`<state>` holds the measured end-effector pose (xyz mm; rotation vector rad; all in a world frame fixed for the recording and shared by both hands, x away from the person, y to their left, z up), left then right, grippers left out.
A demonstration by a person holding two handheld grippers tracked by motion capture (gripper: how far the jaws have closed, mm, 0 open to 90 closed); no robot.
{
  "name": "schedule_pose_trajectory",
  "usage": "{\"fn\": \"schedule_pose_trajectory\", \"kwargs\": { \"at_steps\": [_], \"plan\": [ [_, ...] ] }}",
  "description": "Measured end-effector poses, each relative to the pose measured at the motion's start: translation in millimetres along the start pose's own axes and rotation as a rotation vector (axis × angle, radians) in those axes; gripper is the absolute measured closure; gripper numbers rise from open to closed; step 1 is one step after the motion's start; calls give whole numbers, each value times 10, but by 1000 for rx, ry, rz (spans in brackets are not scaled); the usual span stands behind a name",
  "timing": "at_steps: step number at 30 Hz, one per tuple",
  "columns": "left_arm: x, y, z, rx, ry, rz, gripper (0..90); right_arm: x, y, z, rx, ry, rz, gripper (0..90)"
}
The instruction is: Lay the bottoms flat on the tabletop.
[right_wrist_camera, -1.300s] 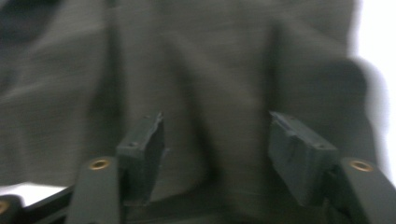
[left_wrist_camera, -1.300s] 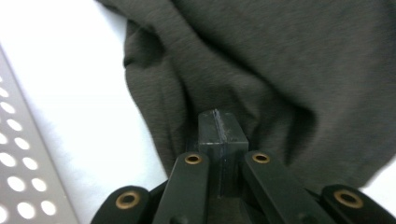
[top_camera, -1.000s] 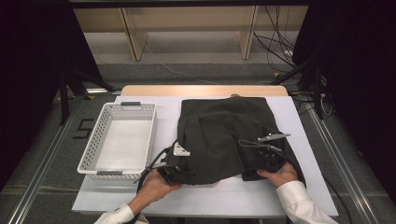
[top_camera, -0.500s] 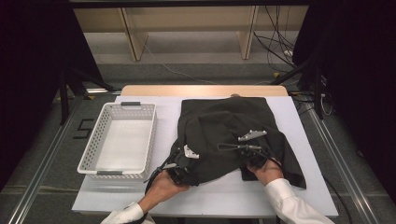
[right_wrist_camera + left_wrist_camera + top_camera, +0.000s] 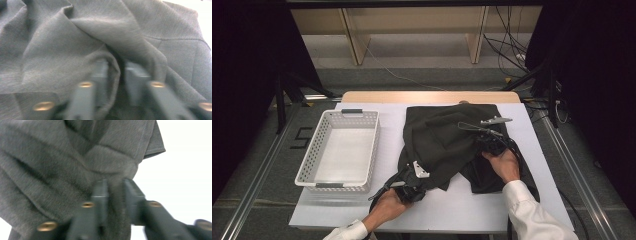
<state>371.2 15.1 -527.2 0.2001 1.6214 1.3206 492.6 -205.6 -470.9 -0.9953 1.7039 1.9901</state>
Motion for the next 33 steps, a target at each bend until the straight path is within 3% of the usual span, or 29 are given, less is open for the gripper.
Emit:
{"fn": "schedule_pose_trajectory", "kwargs": {
  "at_steps": [2, 4, 5, 8, 12, 16, 19, 22, 25, 27, 30, 33],
  "plan": [
    [-12, 29, 22, 0, -1, -9, 852, 16, 65, 48, -20, 12, 21, 463],
    [-31, 73, 87, 32, 39, -34, 855, 43, 203, 147, -31, 53, 10, 432],
    [-41, 91, 124, 45, 63, -43, 857, 76, 268, 203, -60, 59, 14, 422],
    [-68, 170, 199, 69, 94, -66, 857, 221, 388, 341, -184, 40, 47, 415],
    [-116, 268, 309, 65, 123, -88, 856, 413, 454, 482, -269, 25, 71, 426],
    [-139, 309, 471, 42, 159, -100, 858, 623, 372, 657, -311, 72, 109, 438],
    [-131, 315, 543, 28, 183, -107, 859, 768, 213, 767, -311, 107, 177, 434],
    [-127, 350, 581, 22, 181, -112, 859, 883, 131, 802, -294, 145, 229, 414],
    [-137, 365, 609, 15, 186, -116, 859, 880, 80, 707, -216, 152, 212, 378],
    [-137, 362, 609, 16, 185, -113, 859, 879, 20, 638, -197, 136, 214, 391],
    [-152, 362, 613, 11, 186, -115, 858, 842, -28, 618, -206, 127, 200, 457],
    [-169, 373, 636, 8, 192, -123, 858, 836, -21, 720, -224, 180, 187, 493]
  ]
}}
Point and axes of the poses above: each handheld gripper's, and its own axes: y roughly backward along the jaws, x roughly out of its underside, z roughly to its left, the point moved 7 cm from there along -y, roughly forward along the jaws, and after that the axes turned 6 degrees about -y, right-handed, at the moved point
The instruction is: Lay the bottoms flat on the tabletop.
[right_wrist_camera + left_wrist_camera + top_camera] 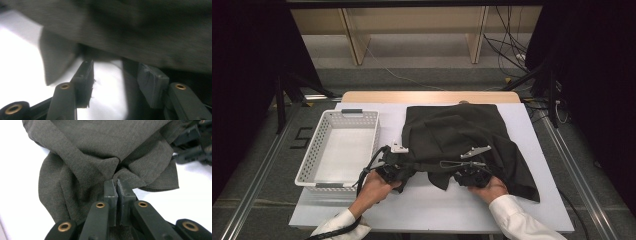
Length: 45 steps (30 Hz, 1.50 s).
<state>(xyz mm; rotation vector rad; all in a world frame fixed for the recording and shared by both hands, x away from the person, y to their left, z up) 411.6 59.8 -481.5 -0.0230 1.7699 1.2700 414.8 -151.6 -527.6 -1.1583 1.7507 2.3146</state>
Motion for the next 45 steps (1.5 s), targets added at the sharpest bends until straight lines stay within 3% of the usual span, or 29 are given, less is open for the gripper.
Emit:
{"fn": "schedule_pose_trajectory", "kwargs": {
  "at_steps": [2, 4, 7, 10, 12, 15, 16, 20, 23, 26, 30, 35, 38, 41, 45],
  "plan": [
    [-4, 7, 22, -1, -2, -1, 859, -9, -22, 64, -1, 25, 10, 509],
    [-3, 10, 33, -5, -1, -3, 858, -19, -71, 33, 50, 27, 17, 527],
    [-8, 22, 37, -5, 7, -8, 858, -37, -84, -58, 81, -21, 16, 535],
    [-13, 46, 51, -8, 9, -15, 858, -21, -77, -61, 102, -12, 17, 541],
    [-18, 58, 63, -13, 15, -21, 858, -19, -75, -56, 104, -5, 17, 617],
    [-19, 68, 77, -13, 15, -23, 857, -10, -59, -61, 117, 11, 13, 849],
    [-17, 71, 76, -12, 15, -23, 857, -5, -50, -82, 126, 22, 15, 882],
    [-22, 85, 88, -14, 18, -31, 857, 58, 25, -104, 71, 34, 53, 899],
    [-24, 97, 121, -19, 25, -33, 858, 205, 150, -73, 0, 40, 93, 900],
    [-26, 111, 131, -20, 30, -36, 858, 362, 303, -133, -15, 29, 119, 900],
    [-37, 128, 136, -22, 32, -43, 858, 550, 468, -324, 30, -7, 119, 900],
    [-59, 150, 140, -25, 35, -52, 858, 588, 560, -528, 105, -45, 114, 897],
    [-77, 156, 138, -24, 38, -60, 858, 505, 566, -445, 87, -38, 62, 841],
    [-96, 161, 124, -23, 32, -66, 858, 336, 515, -230, 30, 23, 0, 681],
    [-106, 176, 111, -22, 30, -72, 858, 188, 288, -83, 42, 54, 44, 527]
  ]
}}
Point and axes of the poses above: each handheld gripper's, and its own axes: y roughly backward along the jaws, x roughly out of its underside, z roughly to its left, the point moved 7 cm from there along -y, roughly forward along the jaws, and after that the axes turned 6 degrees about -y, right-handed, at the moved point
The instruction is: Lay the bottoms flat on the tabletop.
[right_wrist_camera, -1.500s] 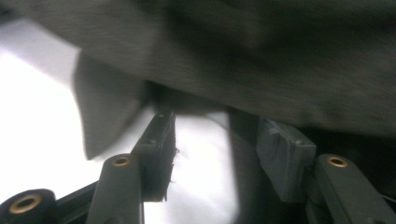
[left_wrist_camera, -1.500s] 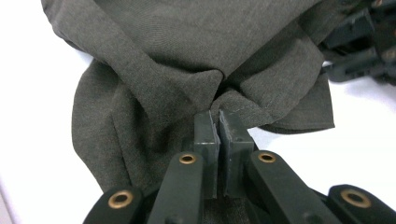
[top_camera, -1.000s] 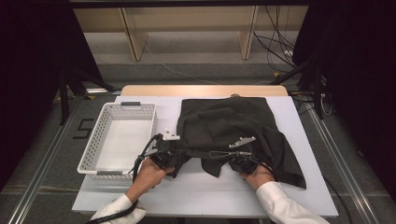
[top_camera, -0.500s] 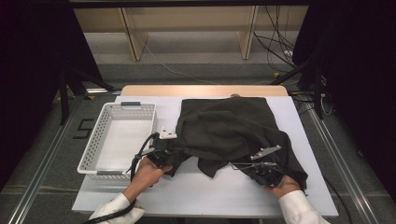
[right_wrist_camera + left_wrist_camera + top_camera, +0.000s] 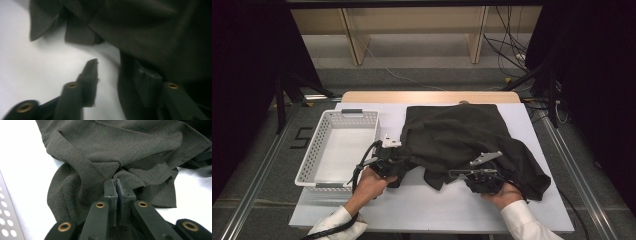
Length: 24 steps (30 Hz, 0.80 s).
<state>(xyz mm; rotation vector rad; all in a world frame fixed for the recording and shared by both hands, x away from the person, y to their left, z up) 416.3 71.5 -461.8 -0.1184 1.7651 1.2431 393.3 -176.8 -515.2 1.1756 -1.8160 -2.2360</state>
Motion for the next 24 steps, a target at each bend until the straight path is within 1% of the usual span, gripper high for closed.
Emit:
{"fn": "schedule_pose_trajectory", "kwargs": {
  "at_steps": [1, 2, 3, 4, 5, 6, 7, 8, 10, 11, 12, 13, 15, 16, 17, 19, 22, 23, 24],
  "plan": [
    [0, 3, -1, 1, 0, -1, 858, -24, -54, 11, 1, 6, 9, 500],
    [0, 3, 1, 0, -2, -1, 858, -49, -104, 0, 23, 7, 14, 494],
    [2, 2, 3, 0, -1, 0, 858, -75, -147, -26, 49, 10, 17, 524],
    [3, 0, 3, 1, 0, 0, 858, -98, -184, -54, 70, 15, 18, 578],
    [4, 0, 6, 0, 0, 0, 858, -120, -212, -85, 89, 21, 14, 670],
    [3, 2, 6, 0, 0, -2, 858, -138, -223, -115, 101, 22, 9, 787],
    [2, 9, 8, 1, -1, -1, 858, -157, -207, -136, 107, 18, 1, 867],
    [-5, 14, 16, 1, -2, -6, 858, -176, -161, -150, 113, 18, -11, 886],
    [-19, 29, 31, -6, 8, -17, 859, -224, -22, -162, 100, 16, -44, 892],
    [-24, 39, 40, -6, 7, -17, 859, -246, 60, -188, 115, 17, -61, 893],
    [-28, 45, 47, -8, 9, -21, 859, -261, 150, -222, 142, 8, -79, 894],
    [-29, 53, 57, -10, 11, -23, 860, -267, 237, -265, 153, 2, -99, 894],
    [-28, 58, 72, -8, 13, -23, 860, -250, 383, -390, 168, -33, -127, 894],
    [-28, 56, 73, -9, 14, -23, 860, -230, 438, -467, 181, -58, -137, 894],
    [-26, 52, 69, -11, 16, -25, 860, -208, 474, -532, 182, -80, -146, 894],
    [-27, 45, 64, -13, 15, -25, 860, -147, 487, -610, 187, -99, -143, 893],
    [-29, 38, 68, -17, 15, -24, 860, -83, 400, -641, 219, -92, -110, 892],
    [-29, 38, 76, -17, 13, -23, 860, -70, 362, -654, 227, -83, -99, 892],
    [-29, 37, 80, -18, 16, -27, 860, -51, 331, -668, 222, -87, -81, 891]
  ]
}}
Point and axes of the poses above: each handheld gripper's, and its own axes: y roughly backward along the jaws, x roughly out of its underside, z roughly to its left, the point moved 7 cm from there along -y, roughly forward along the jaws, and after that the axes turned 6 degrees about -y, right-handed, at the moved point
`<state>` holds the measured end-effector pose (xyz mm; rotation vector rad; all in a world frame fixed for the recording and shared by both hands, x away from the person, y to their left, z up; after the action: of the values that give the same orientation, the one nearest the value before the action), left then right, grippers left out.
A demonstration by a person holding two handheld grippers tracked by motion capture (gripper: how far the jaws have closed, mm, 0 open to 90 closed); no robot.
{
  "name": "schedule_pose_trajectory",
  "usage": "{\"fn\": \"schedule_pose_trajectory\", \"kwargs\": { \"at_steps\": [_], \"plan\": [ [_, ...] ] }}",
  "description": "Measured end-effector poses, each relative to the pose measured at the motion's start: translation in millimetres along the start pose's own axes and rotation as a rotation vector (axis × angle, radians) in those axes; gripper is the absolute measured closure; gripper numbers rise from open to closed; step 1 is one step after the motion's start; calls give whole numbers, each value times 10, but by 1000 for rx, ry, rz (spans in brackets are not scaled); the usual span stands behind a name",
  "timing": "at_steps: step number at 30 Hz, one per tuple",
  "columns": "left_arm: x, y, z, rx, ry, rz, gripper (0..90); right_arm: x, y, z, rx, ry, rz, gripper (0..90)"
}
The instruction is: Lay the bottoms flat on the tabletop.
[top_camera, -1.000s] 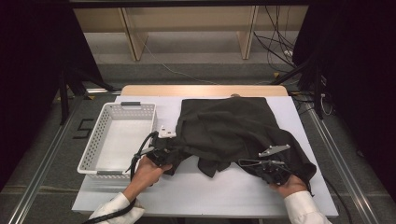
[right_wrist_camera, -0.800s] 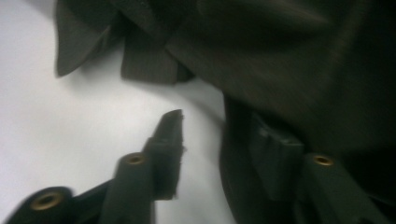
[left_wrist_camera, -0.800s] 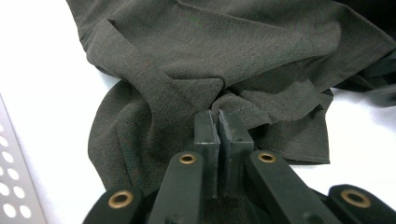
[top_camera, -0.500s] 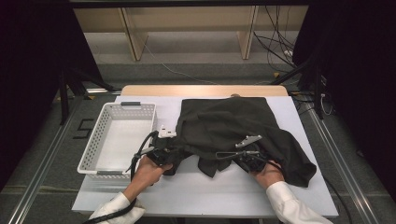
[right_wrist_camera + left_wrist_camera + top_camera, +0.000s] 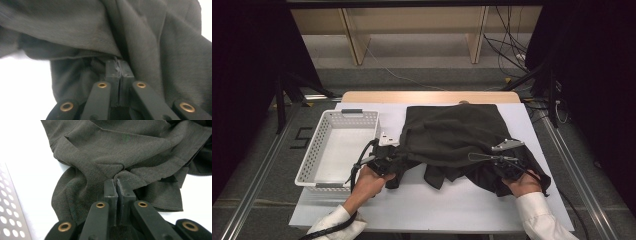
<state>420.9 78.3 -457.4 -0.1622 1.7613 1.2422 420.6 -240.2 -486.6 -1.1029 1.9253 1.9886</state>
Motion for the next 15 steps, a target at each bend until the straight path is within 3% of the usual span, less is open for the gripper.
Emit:
{"fn": "schedule_pose_trajectory", "kwargs": {
  "at_steps": [2, 4, 8, 11, 15],
  "plan": [
    [0, 4, 9, 0, 4, -3, 859, 64, -51, 25, -72, -1, 49, 887],
    [1, 3, 12, -2, 5, -3, 859, 121, -68, 126, -135, 25, 55, 887],
    [-1, 10, 5, -3, 3, -4, 859, 148, -8, 478, -209, 111, 65, 888],
    [2, 15, 5, -3, 4, -5, 859, 162, -14, 651, -226, 167, 89, 889],
    [10, 16, 13, -4, 3, -6, 859, 291, -93, 759, -245, 201, 148, 890]
  ]
}}
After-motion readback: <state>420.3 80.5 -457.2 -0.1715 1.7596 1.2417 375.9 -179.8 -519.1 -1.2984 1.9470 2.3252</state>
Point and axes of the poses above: each handheld gripper's, and its own axes: y roughly backward along the jaws, x roughly out of its underside, z roughly to its left, the point moved 7 cm from there along -y, roughly forward along the jaws, and after that the axes turned 6 degrees about -y, right-handed, at the moved point
